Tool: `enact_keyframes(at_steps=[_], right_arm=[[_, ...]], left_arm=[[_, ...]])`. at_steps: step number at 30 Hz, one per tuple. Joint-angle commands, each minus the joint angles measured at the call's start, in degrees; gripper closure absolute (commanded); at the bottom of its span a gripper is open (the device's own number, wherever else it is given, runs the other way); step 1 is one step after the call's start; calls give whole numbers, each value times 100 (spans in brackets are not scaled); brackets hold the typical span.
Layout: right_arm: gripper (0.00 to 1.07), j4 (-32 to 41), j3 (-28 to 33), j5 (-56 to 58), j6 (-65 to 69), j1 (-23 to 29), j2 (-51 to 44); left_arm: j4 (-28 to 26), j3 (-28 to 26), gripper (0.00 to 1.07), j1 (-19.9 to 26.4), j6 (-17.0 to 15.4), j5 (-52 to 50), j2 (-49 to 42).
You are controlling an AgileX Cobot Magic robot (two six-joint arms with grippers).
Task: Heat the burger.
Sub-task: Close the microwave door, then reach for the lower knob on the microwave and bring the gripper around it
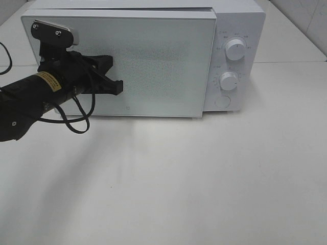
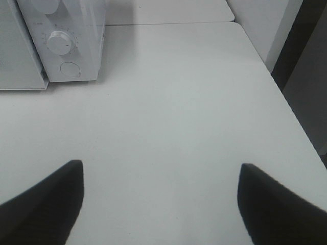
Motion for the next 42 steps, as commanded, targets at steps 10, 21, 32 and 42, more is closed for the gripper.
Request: enact_keyframes(at_steps=[10, 21, 32, 42], right_arm=[[34, 34, 6, -34, 6, -29, -172], [34, 34, 6, -34, 6, -29, -172], [34, 34, 6, -34, 6, -29, -172], [34, 34, 6, -34, 6, -29, -172]], left_arm=[[-665, -1364, 106, -80, 115, 636, 458], [-699, -1707, 106, -435, 338, 1146, 447], [-699, -1690, 106, -1306, 367, 2876, -395], [-1117, -1690, 106, -1931, 298, 5890, -1547]])
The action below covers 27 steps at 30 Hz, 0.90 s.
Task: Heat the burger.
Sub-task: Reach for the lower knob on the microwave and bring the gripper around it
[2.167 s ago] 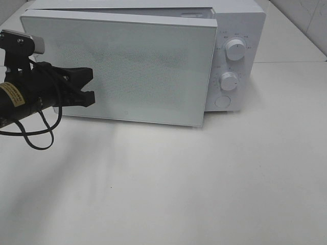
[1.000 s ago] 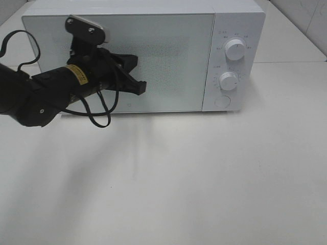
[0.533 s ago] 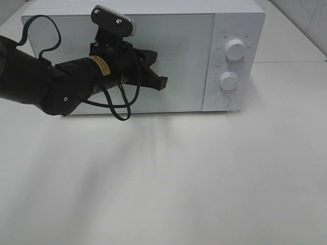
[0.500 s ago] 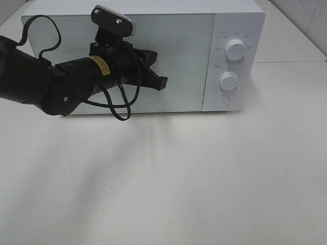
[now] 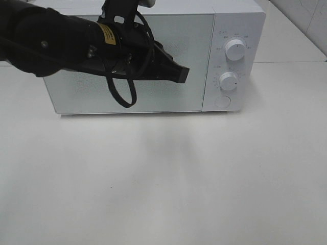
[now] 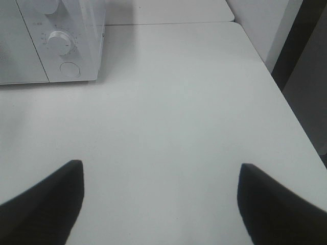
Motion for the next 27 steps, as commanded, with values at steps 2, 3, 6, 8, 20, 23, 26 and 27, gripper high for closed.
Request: enact_keyframes(at_steps=[2, 3, 6, 8, 20, 23, 26, 27], right_arm=[[34, 29, 6, -34, 6, -29, -172], [34, 29, 6, -34, 6, -29, -172], [34, 29, 6, -34, 6, -29, -172], [34, 29, 6, -34, 6, -29, -172], [34, 29, 6, -34, 6, -29, -172], [34, 29, 6, -34, 6, -29, -172], [34, 29, 6, -34, 6, -29, -172], [34, 29, 6, -34, 6, -29, -172]], left_arm=[[-132, -23, 106, -103, -52, 945, -327], [-201, -23, 105, -103, -103, 1450, -470], [-223, -23, 98, -103, -235, 2246, -647], [-223, -23, 93, -103, -281, 2406, -688], [-235, -29, 2, 6, -825, 3896, -985], [-241, -23, 2, 286, -808, 4148, -1077], [-223, -17, 2, 642, -716, 4595, -1192], [-223, -17, 2, 642, -716, 4595, -1192]])
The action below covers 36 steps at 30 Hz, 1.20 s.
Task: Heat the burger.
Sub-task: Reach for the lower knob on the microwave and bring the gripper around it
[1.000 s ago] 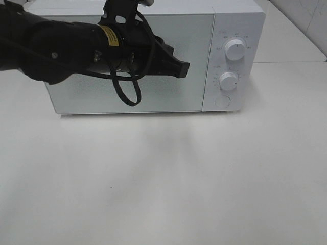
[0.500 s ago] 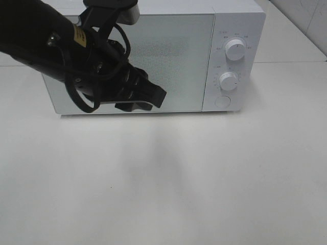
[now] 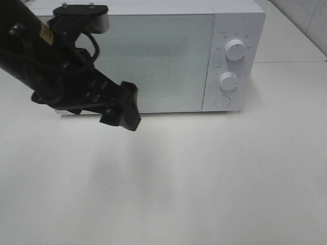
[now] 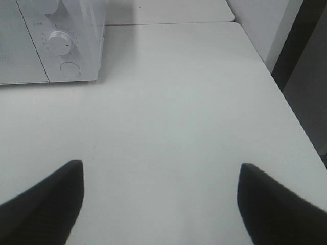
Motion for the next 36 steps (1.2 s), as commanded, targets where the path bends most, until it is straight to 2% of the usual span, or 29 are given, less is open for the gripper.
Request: enact_keyframes(at_steps=[1, 3, 4, 6, 8, 9, 11, 12, 14, 21, 26, 30, 32, 36], right_arm=[[34, 29, 6, -34, 6, -29, -172], [34, 29, 6, -34, 6, -29, -172], [34, 29, 6, -34, 6, -29, -172], [34, 29, 6, -34, 6, -29, -172], [34, 29, 6, -34, 6, -29, -172], [34, 29, 6, -34, 6, -29, -172], [34, 29, 6, -34, 6, -29, -172], [34, 29, 6, -34, 6, -29, -172], [34, 29, 6, -34, 6, -29, -172], [34, 29, 6, -34, 6, -29, -172], [34, 29, 6, -34, 6, -29, -172], [34, 29, 6, -34, 6, -29, -172], [34, 29, 6, -34, 6, -29, -172], [34, 29, 6, -34, 6, -29, -172]], left_arm=[[-11, -6, 2, 498, 327, 785, -212], [-17, 17, 2, 630, 413, 951, -269], [-46, 109, 2, 934, 550, 1146, -441], [-46, 166, 2, 1060, 550, 1175, -521], [-40, 441, 2, 1530, 699, 1261, -882], [-40, 441, 2, 1530, 699, 1261, -882], [-34, 934, 2, 2217, 1077, 1312, -1324], [-34, 934, 2, 2217, 1077, 1312, -1324], [-34, 1312, 2, 2601, 1249, 1312, -1616], [-34, 2051, 2, 3111, 1467, 1261, -2372], [-46, 2676, 2, 3707, 1530, 1301, -3277], [-92, 2956, 2, 3856, 1518, 1375, -3782], [-183, 3151, 2, 3879, 1478, 1610, -4452], [-252, 3289, 2, 3879, 1490, 1793, -5111]])
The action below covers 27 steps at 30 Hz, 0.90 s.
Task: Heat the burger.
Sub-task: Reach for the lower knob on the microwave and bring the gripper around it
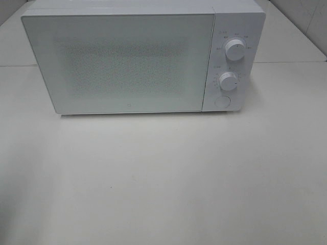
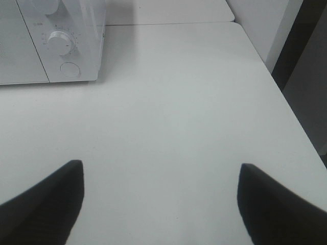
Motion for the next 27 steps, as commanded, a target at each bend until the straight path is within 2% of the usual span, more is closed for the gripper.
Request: enact_keyframes(at_steps=[1, 2, 7, 12, 14, 15, 16, 25, 27], right_arm=[[34, 29, 6, -34, 6, -29, -172], [34, 29, 6, -34, 6, -29, -172], [34, 29, 6, -34, 6, -29, -172], [34, 29, 6, -34, 6, -29, -172], [34, 29, 6, -34, 6, -29, -172], [34, 29, 6, -34, 6, -29, -172], [34, 29, 6, -34, 6, -29, -172], [34, 29, 6, -34, 6, -29, -172], [34, 29, 6, -34, 6, -29, -172]], left_arm=[[-115, 126, 2, 23, -17, 201, -940], [-115, 126, 2, 23, -17, 201, -940], [-120, 155, 2, 23, -17, 223, -2240], [40, 155, 2, 23, -109, 223, -2997], [126, 155, 2, 23, -172, 223, -3117], [372, 160, 2, 23, -424, 223, -3323], [453, 160, 2, 23, -527, 223, -3426], [602, 160, 2, 23, -625, 223, -4303], [653, 160, 2, 23, -630, 223, -4246]])
